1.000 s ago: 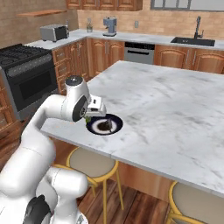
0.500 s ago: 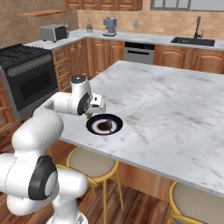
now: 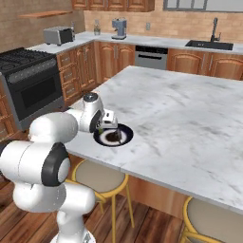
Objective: Take the lemon wedge from the fridge and place it on the plate with fish on the dining counter.
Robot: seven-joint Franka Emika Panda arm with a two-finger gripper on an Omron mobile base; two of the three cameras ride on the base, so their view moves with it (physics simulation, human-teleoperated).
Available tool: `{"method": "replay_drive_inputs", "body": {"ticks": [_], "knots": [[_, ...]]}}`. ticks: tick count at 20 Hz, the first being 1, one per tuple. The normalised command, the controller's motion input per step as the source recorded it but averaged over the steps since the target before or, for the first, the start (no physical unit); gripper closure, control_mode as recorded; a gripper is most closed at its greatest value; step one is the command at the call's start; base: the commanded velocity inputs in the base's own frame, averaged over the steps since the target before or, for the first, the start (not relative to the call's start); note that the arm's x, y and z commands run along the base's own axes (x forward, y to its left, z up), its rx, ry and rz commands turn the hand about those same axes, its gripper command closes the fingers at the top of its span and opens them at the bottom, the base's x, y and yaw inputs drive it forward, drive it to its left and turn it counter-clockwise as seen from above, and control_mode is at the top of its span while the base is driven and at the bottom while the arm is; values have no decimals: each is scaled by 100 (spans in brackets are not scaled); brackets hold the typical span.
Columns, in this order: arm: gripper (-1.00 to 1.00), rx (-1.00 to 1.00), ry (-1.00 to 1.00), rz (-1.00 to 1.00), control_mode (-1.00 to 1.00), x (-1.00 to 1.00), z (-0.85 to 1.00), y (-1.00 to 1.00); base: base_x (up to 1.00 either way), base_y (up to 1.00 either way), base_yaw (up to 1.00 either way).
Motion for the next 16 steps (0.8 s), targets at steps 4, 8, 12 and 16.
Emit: {"method": "replay_drive_inputs", "body": {"ticks": [4,8,12,16], "knots": [[100,0,-4,0,-100,50,-50,0,0,0,0],[100,0,0,0,-100,60,-27,0,0,0,0],[100,0,0,0,-100,41,-15,4,0,0,0],[-100,0,0,0,-100,24,-8,3,0,0,0]]}}
